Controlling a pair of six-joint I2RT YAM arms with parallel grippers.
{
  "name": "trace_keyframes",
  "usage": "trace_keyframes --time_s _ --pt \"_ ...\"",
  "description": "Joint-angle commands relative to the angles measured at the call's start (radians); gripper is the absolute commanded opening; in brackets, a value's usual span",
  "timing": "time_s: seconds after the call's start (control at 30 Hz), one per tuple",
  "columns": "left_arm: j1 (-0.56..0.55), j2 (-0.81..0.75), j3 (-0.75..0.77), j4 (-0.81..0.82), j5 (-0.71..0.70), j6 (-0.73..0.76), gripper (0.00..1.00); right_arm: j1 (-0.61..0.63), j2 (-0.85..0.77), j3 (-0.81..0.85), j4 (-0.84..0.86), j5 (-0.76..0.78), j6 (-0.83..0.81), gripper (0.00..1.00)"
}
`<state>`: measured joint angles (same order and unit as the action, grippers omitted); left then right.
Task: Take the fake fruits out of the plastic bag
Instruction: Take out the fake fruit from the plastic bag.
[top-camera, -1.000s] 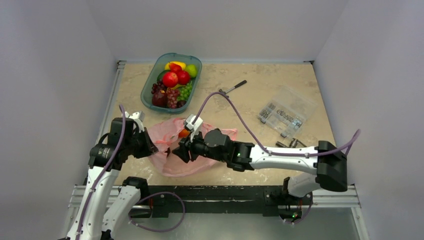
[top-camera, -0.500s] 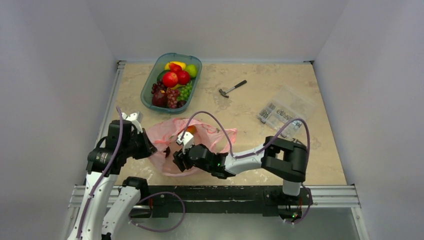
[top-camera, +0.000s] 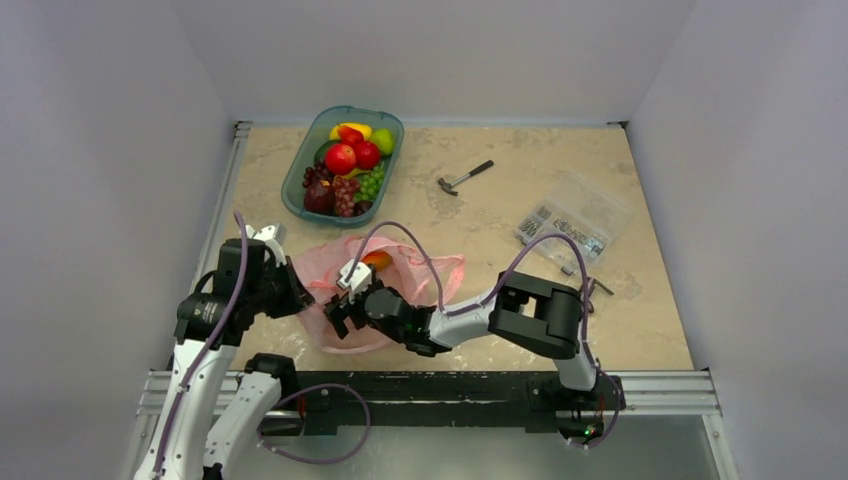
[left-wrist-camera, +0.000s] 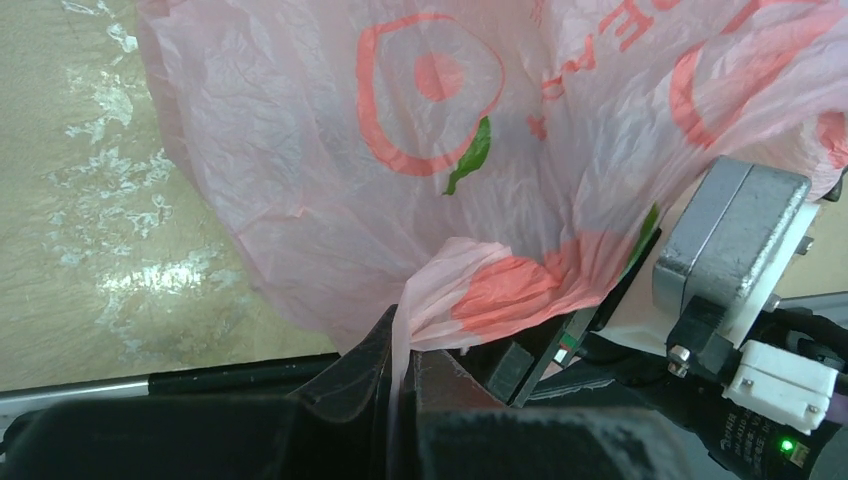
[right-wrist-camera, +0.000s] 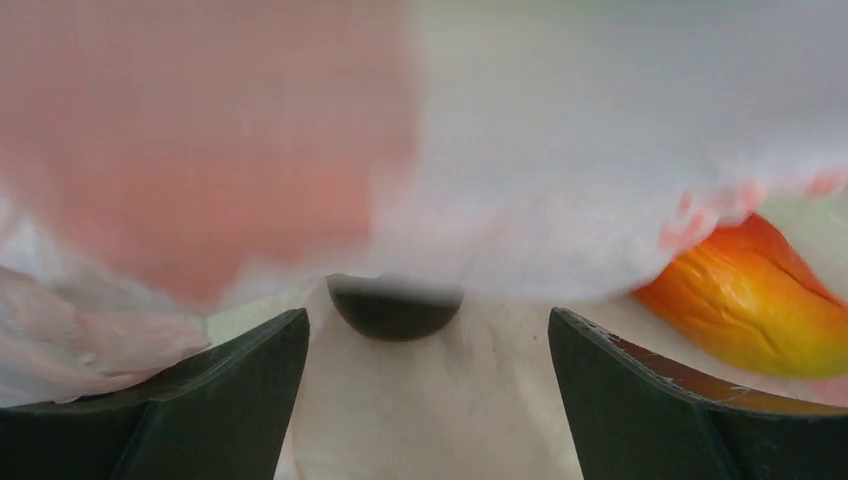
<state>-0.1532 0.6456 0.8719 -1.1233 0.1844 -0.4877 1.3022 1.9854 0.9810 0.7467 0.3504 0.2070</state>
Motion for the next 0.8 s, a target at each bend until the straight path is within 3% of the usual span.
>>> trace_keyframes --time_s 0.0,0.5,0.77 --pt "-0.005 0.006 -0.001 0.023 -0.006 -0.011 0.00 0.004 0.031 0.075 0.092 -0.008 -0.064 0.91" --pt "-0.006 0.020 -0.001 0.023 -0.003 -0.011 0.00 0.002 0.278 0.264 0.223 -0.070 -0.194 0.96" --pt "-0.006 0.019 0.003 0.019 -0.001 -0.008 0.00 0.002 0.348 0.301 0.347 -0.006 -0.235 0.95"
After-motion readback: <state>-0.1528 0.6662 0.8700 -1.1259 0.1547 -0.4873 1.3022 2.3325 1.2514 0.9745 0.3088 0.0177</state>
